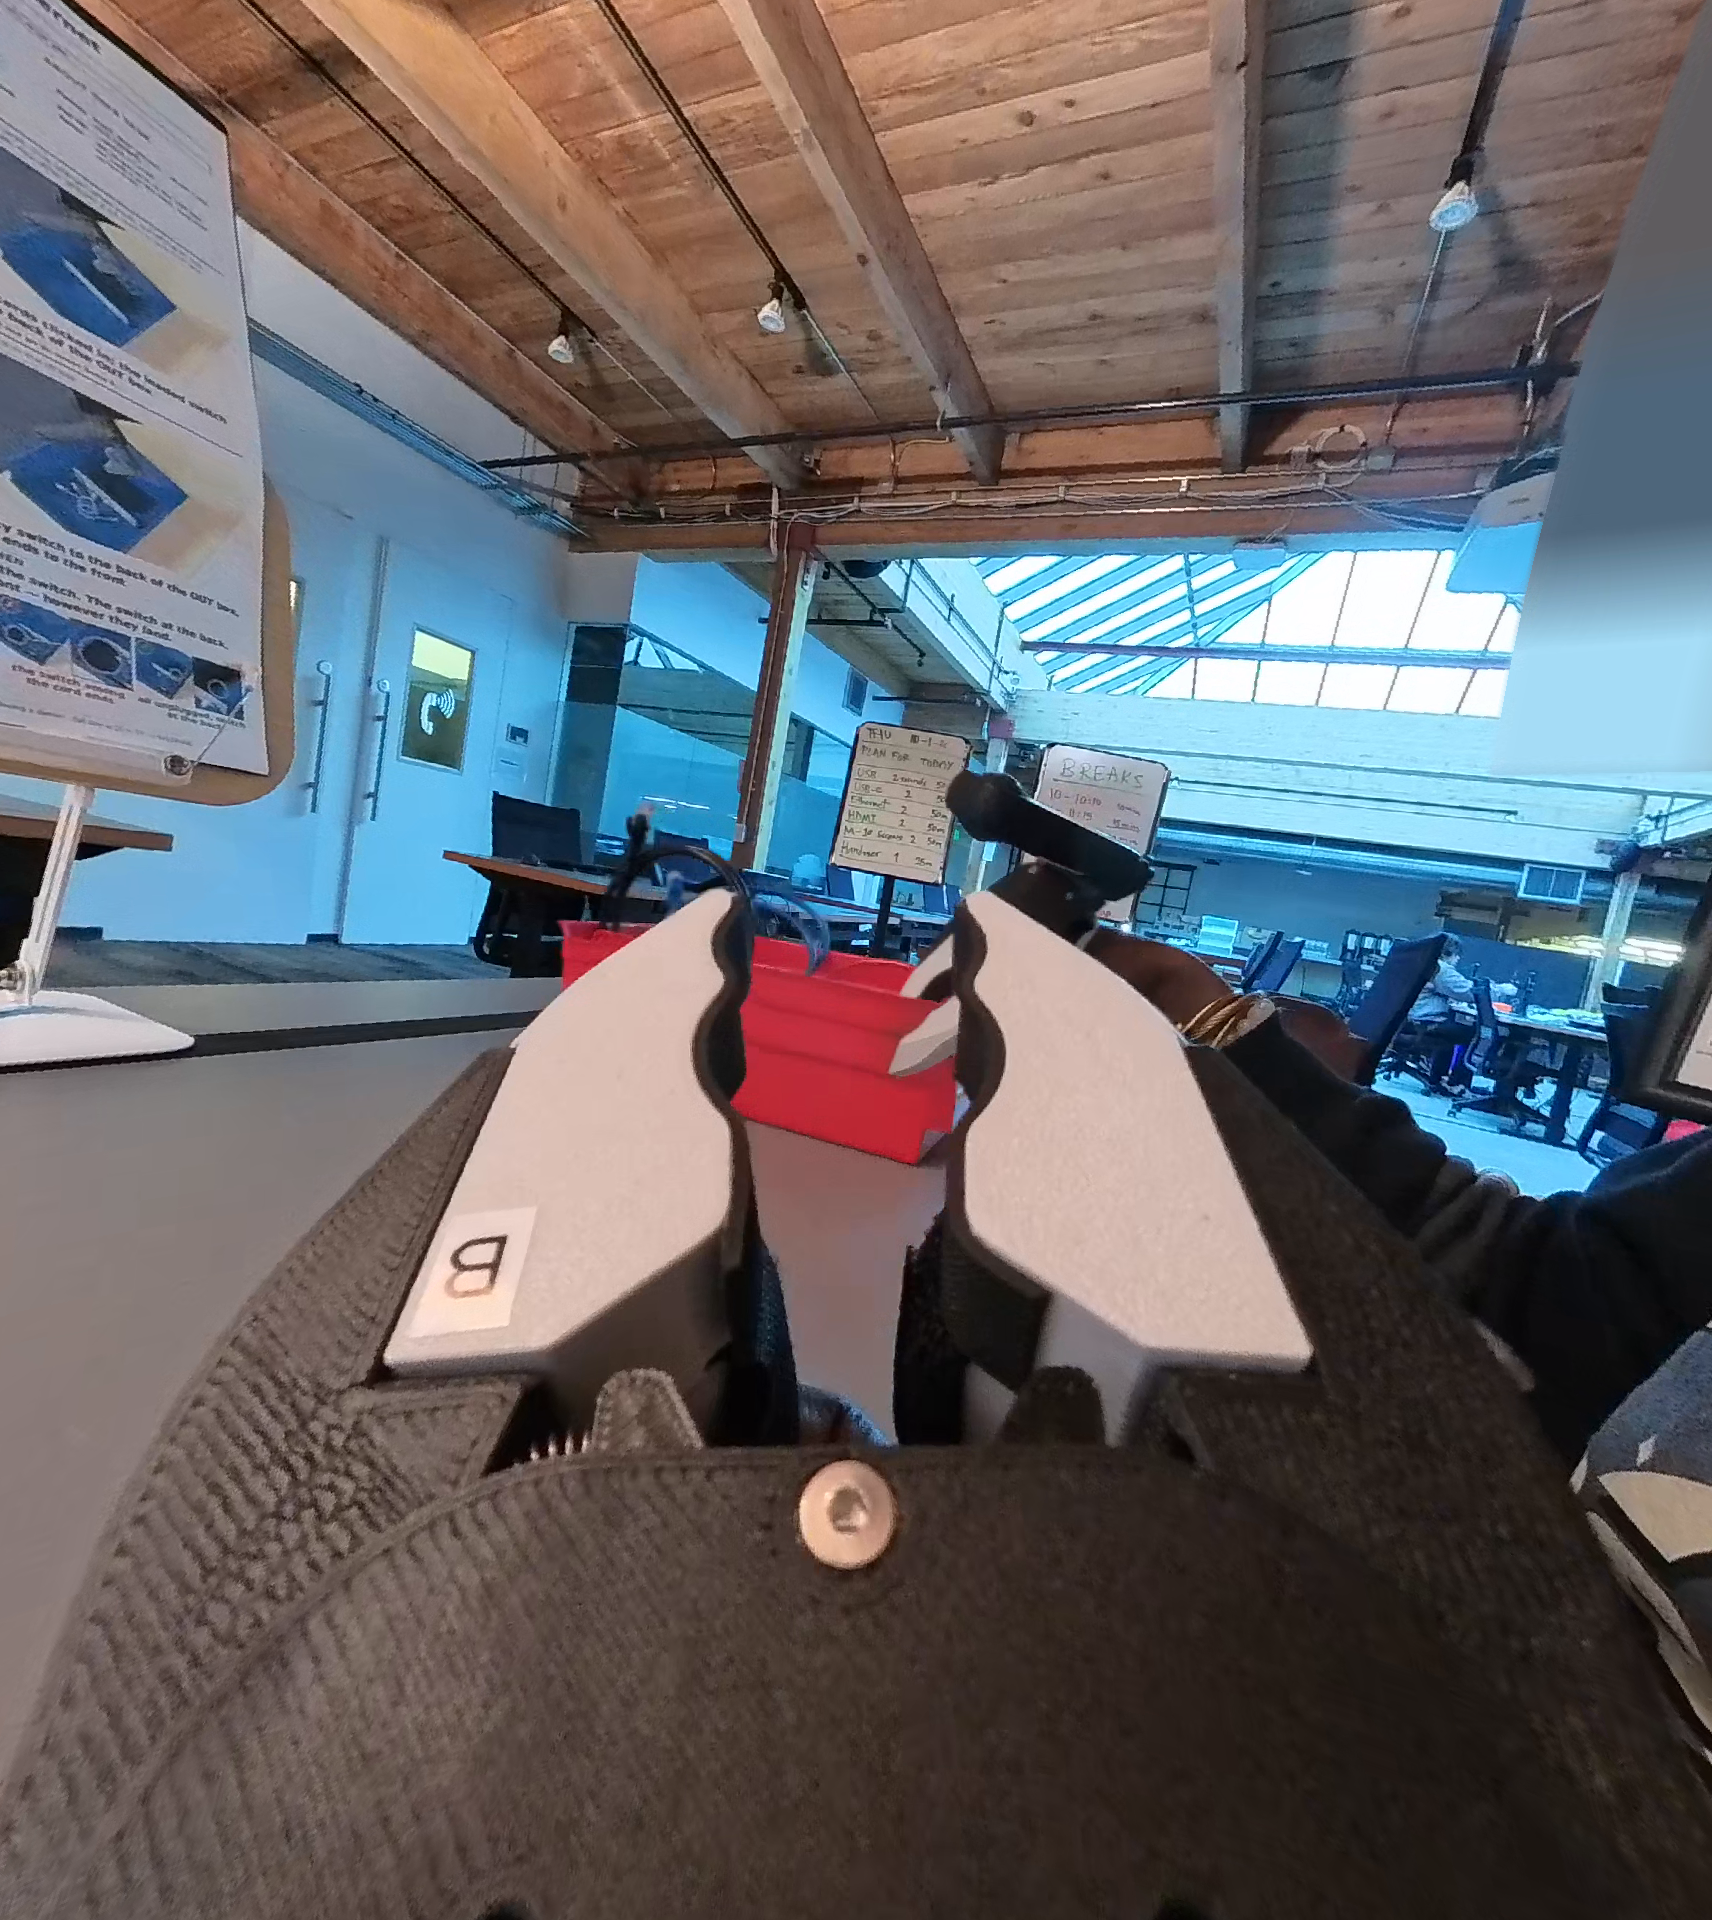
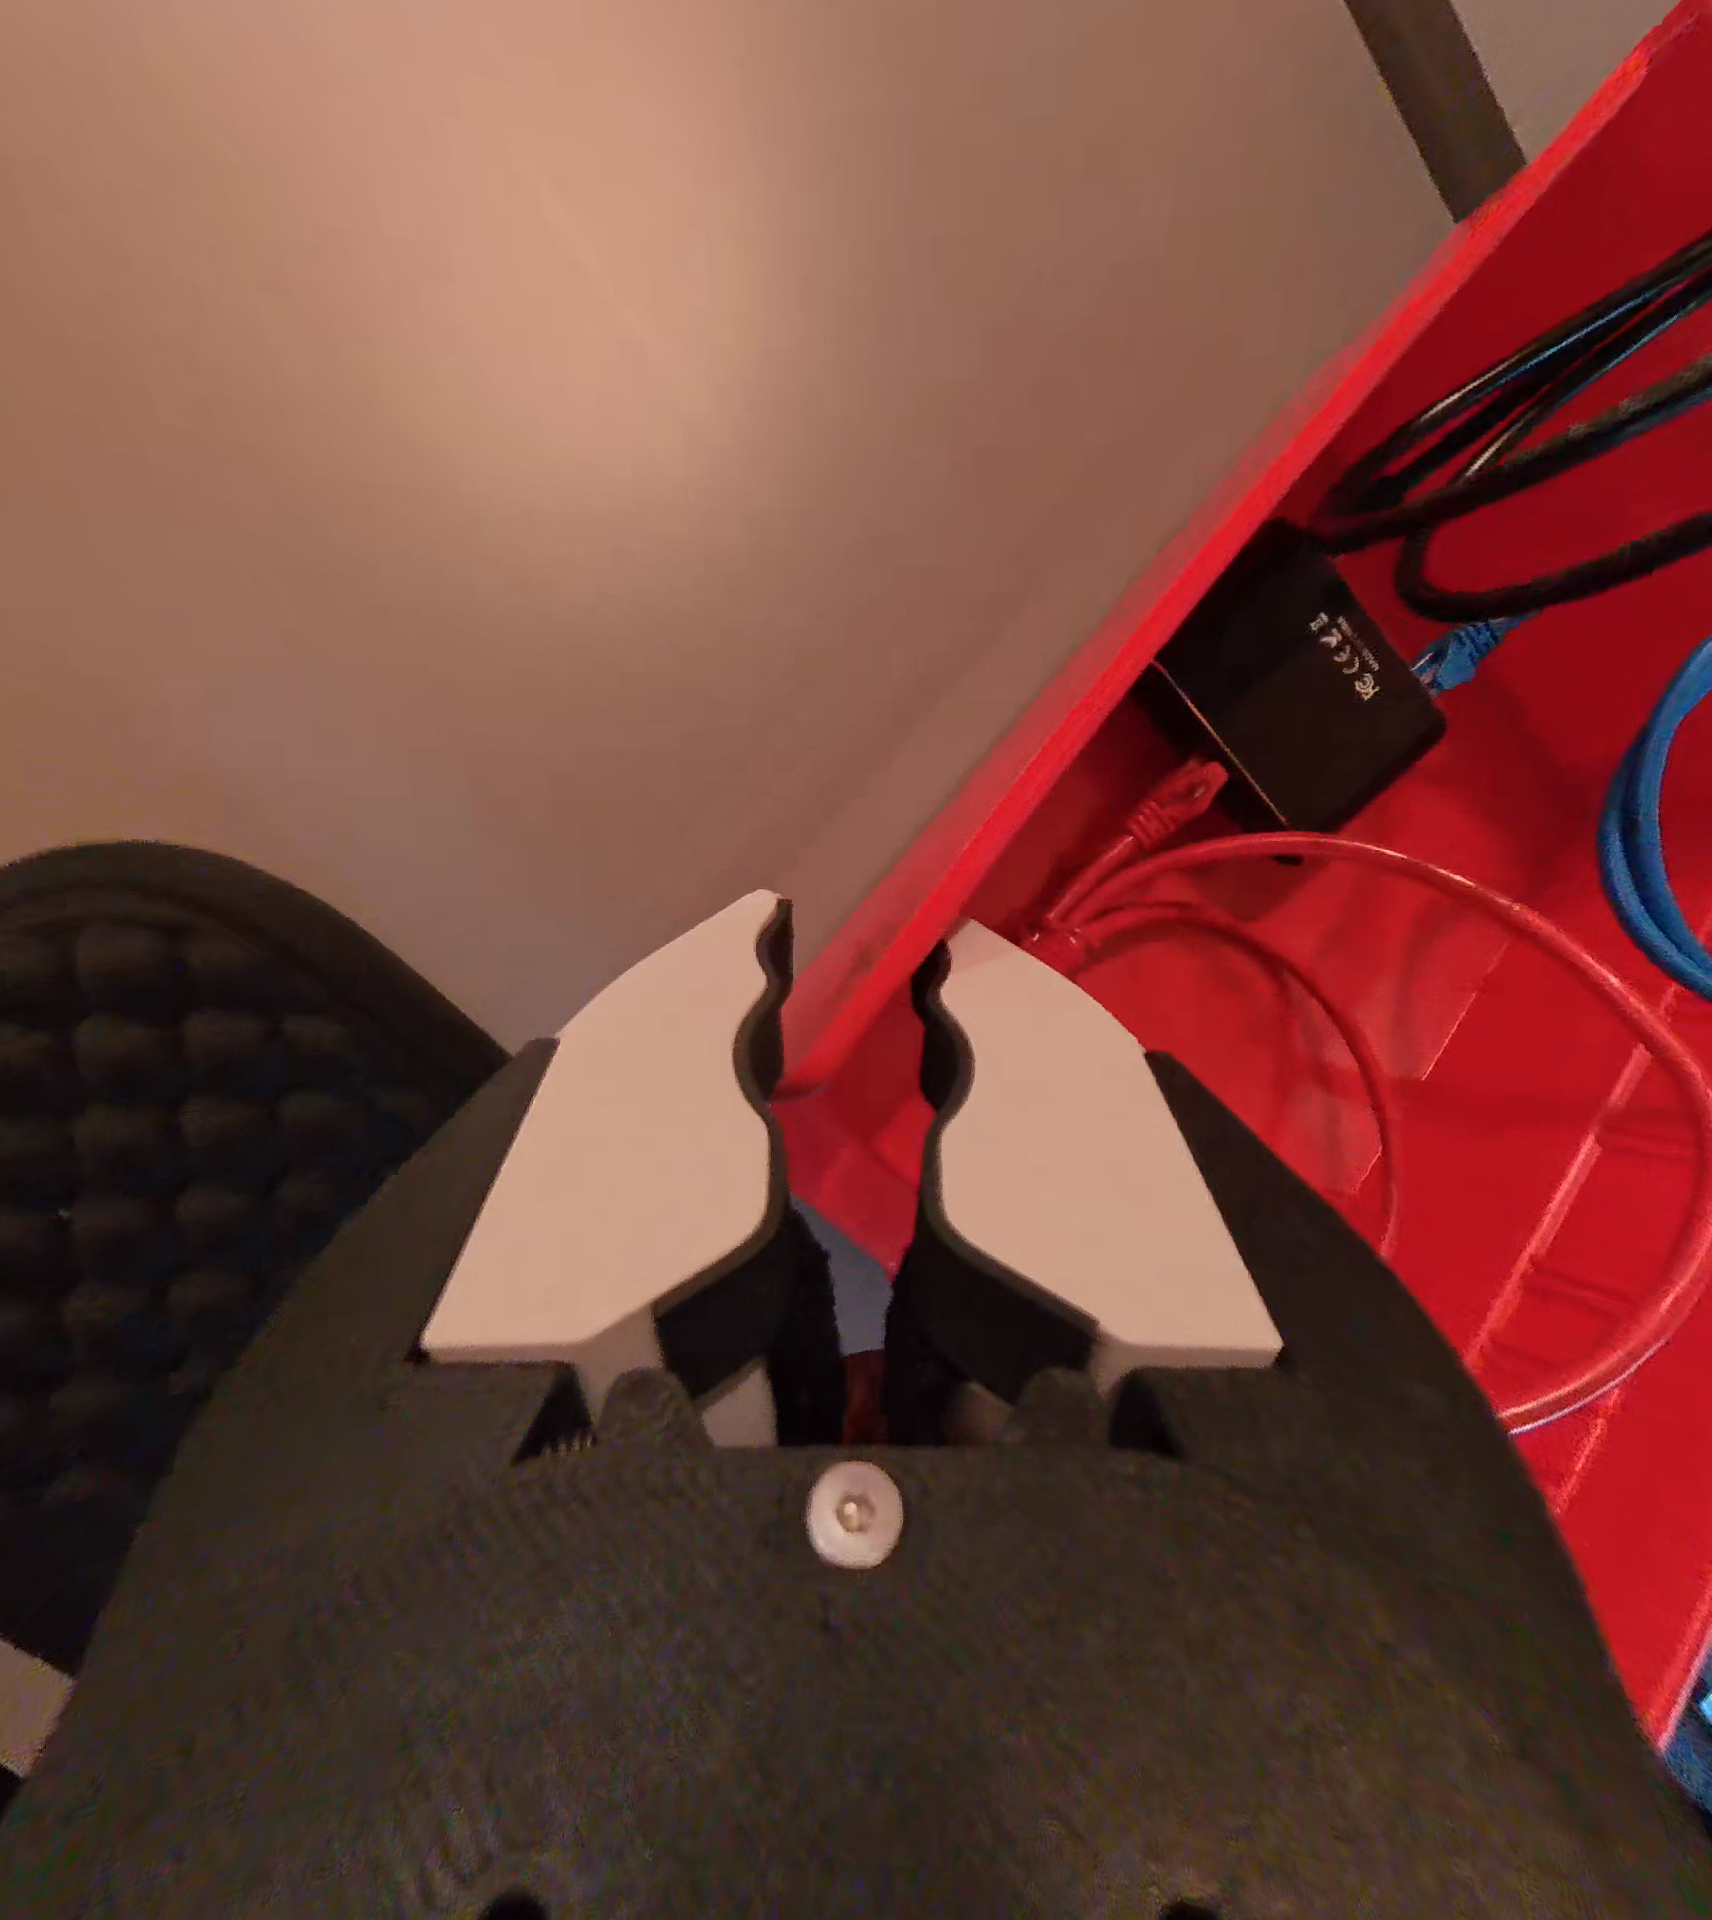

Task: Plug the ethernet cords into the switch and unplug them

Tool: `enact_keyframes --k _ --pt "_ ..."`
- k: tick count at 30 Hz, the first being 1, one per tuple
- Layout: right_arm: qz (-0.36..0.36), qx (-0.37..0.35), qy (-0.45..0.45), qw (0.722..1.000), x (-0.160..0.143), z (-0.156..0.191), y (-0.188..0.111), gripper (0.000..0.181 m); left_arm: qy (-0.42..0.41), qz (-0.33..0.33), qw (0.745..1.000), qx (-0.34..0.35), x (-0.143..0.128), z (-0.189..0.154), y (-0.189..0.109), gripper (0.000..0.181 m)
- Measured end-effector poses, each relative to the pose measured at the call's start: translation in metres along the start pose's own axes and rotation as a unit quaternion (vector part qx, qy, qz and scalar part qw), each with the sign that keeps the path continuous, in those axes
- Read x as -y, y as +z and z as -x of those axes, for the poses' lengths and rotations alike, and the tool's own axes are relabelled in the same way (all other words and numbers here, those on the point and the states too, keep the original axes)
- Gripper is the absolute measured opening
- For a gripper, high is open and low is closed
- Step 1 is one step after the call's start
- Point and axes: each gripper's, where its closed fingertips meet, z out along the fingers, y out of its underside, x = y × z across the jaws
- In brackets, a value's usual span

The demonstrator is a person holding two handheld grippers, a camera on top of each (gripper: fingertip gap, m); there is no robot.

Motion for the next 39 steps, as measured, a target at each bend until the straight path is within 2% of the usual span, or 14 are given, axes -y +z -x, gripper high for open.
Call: enact_keyframes --k 12,19,29,39 --pt "-0.027 -0.007 -0.065 0.998 0.069 0.060 0.020 0.023 0.002 -0.004 1.000 0.001 0.001 -0.001 0.000 0.036" --pt "-0.045 0.023 -0.085 0.995 0.115 0.096 0.035 0.024 0.000 -0.001 1.000 0.002 0.000 0.000 0.001 0.036" --pt "-0.018 0.070 -0.155 0.985 0.179 0.143 0.060 0.028 0.012 -0.004 1.000 0.001 0.000 -0.003 0.000 0.036" --pt "-0.053 0.110 -0.185 0.975 0.244 0.192 0.081 0.031 0.026 -0.009 1.000 -0.005 0.001 -0.007 -0.001 0.036"
